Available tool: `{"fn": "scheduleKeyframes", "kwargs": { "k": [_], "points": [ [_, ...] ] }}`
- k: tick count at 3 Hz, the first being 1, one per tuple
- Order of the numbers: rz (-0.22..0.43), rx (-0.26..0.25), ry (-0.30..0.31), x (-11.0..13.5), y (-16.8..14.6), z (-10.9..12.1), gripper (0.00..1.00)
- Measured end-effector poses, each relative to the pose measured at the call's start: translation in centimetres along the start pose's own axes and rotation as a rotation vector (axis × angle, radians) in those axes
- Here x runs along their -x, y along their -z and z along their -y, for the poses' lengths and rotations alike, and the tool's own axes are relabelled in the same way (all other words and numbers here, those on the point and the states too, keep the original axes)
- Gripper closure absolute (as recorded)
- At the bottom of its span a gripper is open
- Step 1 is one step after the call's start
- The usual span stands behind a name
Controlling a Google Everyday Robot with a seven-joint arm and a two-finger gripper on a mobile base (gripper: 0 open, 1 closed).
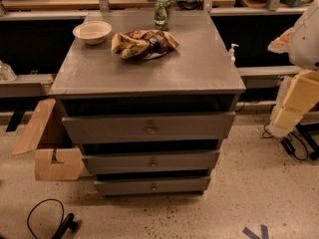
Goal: Open middle drawer
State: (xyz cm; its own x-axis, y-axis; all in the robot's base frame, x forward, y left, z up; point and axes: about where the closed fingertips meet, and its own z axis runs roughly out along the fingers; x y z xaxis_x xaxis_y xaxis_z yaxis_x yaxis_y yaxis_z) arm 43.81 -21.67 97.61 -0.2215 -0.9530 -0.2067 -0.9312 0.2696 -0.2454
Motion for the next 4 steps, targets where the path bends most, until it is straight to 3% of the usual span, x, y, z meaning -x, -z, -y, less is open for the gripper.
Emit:
{"fn": "scheduleKeyframes", "kwargs": {
  "k": [2, 3, 4],
  "points": [
    [0.002, -0.009, -0.001, 0.1, -1.3, 0.0, 0.0],
    [-0.028, -0.039, -0.016, -0.4, -5.9, -0.3, 0.0],
    [-0.04, -0.036, -0.018, -2.8, -12.7, -2.0, 0.0]
  ]
}}
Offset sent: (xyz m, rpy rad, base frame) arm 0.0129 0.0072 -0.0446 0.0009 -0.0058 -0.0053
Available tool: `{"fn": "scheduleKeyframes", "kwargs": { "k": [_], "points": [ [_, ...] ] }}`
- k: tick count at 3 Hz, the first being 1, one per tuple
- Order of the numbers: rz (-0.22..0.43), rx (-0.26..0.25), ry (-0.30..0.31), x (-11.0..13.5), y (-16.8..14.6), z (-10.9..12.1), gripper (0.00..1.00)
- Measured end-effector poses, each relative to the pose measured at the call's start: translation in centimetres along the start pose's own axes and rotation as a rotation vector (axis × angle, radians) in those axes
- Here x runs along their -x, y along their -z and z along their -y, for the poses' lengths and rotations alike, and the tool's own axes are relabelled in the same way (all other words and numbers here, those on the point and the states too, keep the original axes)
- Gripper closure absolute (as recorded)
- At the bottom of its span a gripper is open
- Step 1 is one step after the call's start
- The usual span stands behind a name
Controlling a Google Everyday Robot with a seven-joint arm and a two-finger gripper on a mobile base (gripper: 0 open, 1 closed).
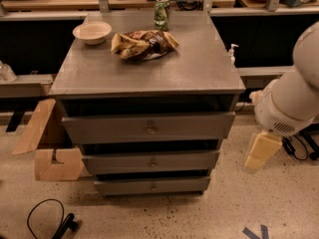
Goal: Open middle drawer
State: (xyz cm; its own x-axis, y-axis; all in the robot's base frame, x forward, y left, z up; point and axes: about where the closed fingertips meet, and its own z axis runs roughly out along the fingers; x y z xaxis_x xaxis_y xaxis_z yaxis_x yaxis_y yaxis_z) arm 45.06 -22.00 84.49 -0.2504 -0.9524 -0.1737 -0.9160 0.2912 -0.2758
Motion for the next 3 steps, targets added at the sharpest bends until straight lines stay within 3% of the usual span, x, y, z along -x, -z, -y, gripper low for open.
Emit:
{"fn": "scheduleKeyframes", "kwargs": {
  "k": [1, 2, 3],
  "points": [
    [0.007, -0.019, 0.029, -1.8, -6.4, -0.8, 0.0],
    [0.063, -0.073, 0.055, -2.1, -11.2, 0.2, 0.0],
    [0.107, -0.148, 0.057, -1.1, -11.7, 2.1, 0.0]
  ]
}}
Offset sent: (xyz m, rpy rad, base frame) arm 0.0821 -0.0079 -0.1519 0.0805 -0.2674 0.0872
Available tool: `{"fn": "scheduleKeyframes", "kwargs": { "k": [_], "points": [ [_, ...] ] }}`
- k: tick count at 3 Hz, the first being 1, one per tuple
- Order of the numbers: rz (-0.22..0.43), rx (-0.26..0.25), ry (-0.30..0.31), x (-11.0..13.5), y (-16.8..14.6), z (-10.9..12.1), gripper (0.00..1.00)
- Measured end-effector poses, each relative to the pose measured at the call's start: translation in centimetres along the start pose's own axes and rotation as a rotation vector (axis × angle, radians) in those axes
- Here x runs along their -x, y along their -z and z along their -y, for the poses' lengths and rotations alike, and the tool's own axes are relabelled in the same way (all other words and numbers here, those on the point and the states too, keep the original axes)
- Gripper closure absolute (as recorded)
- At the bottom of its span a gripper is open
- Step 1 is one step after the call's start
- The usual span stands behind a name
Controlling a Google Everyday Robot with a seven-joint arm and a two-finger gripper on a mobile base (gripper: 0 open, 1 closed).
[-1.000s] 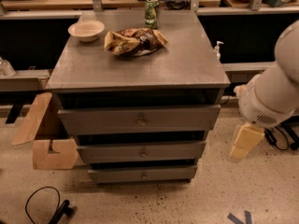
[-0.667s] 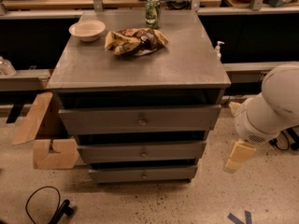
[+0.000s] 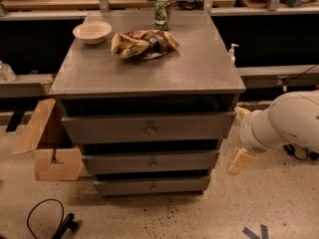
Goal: Open middle drawer
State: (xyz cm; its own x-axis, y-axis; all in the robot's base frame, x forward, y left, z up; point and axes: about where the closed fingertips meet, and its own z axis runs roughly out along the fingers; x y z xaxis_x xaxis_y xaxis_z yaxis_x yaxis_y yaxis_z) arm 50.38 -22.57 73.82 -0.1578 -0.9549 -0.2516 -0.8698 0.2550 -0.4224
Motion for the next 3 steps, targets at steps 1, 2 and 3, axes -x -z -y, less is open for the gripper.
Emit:
{"fn": "scheduleKeyframes", "kwargs": {
  "k": [1, 2, 3],
  "points": [
    [-0.018, 0.011, 0.009, 0.1, -0.4, -0.5, 0.0],
    [-0.048, 0.071, 0.056, 0.4, -4.7, -3.0, 0.0],
    [-0.08, 0.127, 0.149, 0.1, -9.7, -5.7, 0.0]
  ]
}}
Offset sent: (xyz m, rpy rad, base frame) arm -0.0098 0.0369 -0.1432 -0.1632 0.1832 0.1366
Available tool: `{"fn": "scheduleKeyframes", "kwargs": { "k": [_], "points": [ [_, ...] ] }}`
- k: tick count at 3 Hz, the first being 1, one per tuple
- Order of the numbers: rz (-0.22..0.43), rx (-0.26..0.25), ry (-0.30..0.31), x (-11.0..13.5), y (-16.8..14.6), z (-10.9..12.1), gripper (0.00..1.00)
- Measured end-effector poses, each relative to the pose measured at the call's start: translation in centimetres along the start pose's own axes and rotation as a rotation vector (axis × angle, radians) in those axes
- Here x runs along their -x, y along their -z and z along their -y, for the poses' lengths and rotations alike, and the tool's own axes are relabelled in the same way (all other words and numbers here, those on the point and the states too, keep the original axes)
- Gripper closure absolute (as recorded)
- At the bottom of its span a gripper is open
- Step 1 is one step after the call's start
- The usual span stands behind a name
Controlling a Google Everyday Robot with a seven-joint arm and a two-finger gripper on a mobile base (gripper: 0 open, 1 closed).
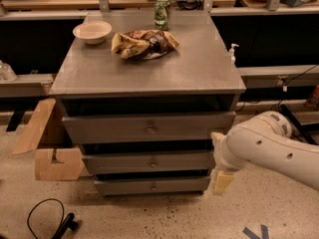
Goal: Open middle drawer
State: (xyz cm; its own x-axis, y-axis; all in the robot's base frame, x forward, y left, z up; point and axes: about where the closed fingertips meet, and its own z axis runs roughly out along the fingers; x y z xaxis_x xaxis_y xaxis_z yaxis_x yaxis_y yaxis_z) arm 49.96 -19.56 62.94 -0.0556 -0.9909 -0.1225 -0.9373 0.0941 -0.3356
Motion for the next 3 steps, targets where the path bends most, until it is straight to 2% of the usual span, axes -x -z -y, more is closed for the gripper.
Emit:
{"fn": "scheduleKeyframes", "kwargs": {
  "k": [1, 3],
  "points": [
    [-0.003, 0.03, 0.078, 0.3, -4.5, -0.7, 0.0],
    [0.033, 0.069, 0.149, 1.0, -11.5, -0.2, 0.0]
  ]
}}
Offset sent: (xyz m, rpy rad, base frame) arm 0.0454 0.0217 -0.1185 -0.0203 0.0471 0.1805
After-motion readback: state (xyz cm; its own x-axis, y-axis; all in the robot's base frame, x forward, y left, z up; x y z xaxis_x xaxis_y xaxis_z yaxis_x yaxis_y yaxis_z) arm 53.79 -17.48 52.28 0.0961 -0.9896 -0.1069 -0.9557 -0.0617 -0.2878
